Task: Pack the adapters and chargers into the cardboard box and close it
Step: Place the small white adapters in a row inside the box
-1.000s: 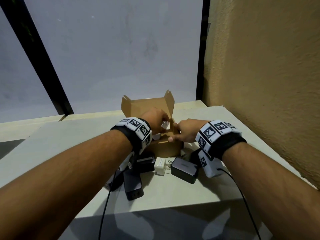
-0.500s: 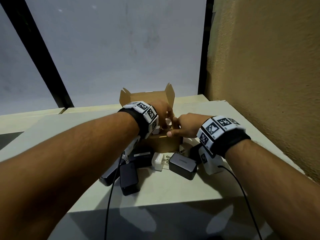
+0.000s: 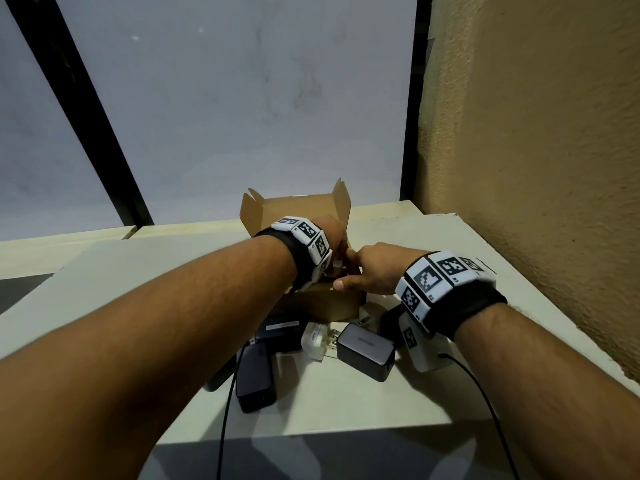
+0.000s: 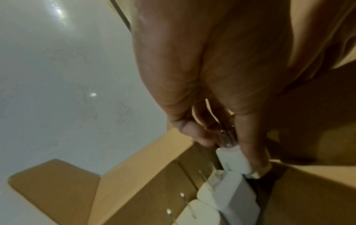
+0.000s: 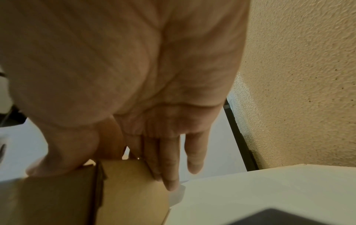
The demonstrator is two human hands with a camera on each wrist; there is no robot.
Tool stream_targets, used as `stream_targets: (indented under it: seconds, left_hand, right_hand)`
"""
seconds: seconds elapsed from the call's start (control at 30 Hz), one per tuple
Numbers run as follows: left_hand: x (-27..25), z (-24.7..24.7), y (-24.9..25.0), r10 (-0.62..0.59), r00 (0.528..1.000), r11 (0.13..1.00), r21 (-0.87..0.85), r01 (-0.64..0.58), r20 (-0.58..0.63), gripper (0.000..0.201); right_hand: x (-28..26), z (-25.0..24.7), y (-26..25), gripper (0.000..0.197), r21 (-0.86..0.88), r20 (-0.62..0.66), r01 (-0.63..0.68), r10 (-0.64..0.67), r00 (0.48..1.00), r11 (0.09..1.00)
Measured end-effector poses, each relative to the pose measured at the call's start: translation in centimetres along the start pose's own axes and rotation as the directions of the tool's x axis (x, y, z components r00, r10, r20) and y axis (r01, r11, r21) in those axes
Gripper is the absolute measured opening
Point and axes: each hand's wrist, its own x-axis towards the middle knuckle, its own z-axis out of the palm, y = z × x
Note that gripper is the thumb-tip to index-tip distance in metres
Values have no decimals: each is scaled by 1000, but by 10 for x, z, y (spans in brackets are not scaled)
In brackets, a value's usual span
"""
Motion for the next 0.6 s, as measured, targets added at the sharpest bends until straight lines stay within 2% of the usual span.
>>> stream_targets:
  seconds: [0.13,0.23,0.33,0.6]
  left_hand:
    - [-4,2,5,-8,999,995,97,5,33,35]
    - [-9,8,5,-8,1000,981,194,10,-8,29]
    - [-13,10,7,-6,999,982,188,14,-42,21]
    - [-21,9,-7,36,994,996,81,-28,-100,28]
  right_hand:
    - [1,1,1,63,-3,14,-1,2,1000,1000]
    - [2,1,1,64,-13,18,-1,1,1000,1000]
    - [3,1,1,65,-23,23,-3,4,1000,1000]
    - [6,1,-2,62,-6,73,-41,41,997,999]
